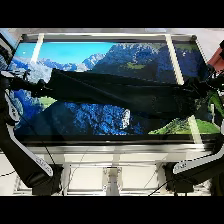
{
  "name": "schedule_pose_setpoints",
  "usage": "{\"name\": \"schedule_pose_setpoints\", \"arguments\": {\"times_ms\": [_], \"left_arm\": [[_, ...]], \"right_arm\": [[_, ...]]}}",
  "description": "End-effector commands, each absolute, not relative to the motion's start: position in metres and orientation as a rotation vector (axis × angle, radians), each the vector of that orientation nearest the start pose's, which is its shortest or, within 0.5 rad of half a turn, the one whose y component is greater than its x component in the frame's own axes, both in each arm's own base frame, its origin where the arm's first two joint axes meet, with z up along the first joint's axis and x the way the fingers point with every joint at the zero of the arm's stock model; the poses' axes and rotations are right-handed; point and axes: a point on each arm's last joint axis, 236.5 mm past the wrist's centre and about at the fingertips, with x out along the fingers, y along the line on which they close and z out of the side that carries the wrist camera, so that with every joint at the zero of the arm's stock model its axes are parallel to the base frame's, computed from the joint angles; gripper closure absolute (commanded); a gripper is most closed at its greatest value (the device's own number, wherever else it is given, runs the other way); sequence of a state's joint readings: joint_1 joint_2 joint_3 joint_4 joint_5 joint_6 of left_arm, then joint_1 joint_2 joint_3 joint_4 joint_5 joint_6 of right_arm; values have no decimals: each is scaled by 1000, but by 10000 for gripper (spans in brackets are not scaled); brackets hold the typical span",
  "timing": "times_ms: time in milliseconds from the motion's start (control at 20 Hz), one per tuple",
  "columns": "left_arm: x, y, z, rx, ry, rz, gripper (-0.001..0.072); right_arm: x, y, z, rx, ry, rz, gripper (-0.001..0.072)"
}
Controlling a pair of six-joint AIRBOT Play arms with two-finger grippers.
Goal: Fold the clothes and pants, and hang the long-sleeved shirts on hangers.
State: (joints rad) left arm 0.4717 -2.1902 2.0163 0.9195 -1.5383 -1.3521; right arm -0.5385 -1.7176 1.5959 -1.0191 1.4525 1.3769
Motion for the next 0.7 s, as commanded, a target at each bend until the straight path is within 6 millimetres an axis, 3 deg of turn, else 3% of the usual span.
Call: {"name": "schedule_pose_setpoints", "arguments": {"times_ms": [0,50,100,250,350,450,550,650], "left_arm": [[499,75,-79,-799,1406,-361,503],[498,71,-78,-803,1411,-374,568],[495,69,-76,-803,1420,-387,682],[484,68,-60,-781,1452,-402,684],[475,87,-42,-687,1464,-301,684],[460,119,-17,-524,1468,-160,684],[444,154,18,-355,1444,-16,683],[432,170,52,-236,1407,38,683]], "right_arm": [[432,-114,-4,697,1312,87,27],[432,-114,-4,697,1313,87,27],[432,-114,-4,697,1313,87,27],[432,-114,-4,697,1315,88,28],[430,-113,-4,699,1325,94,28],[423,-108,-4,704,1353,111,28],[416,-103,-3,709,1386,131,29],[411,-97,-3,705,1414,149,29]]}}
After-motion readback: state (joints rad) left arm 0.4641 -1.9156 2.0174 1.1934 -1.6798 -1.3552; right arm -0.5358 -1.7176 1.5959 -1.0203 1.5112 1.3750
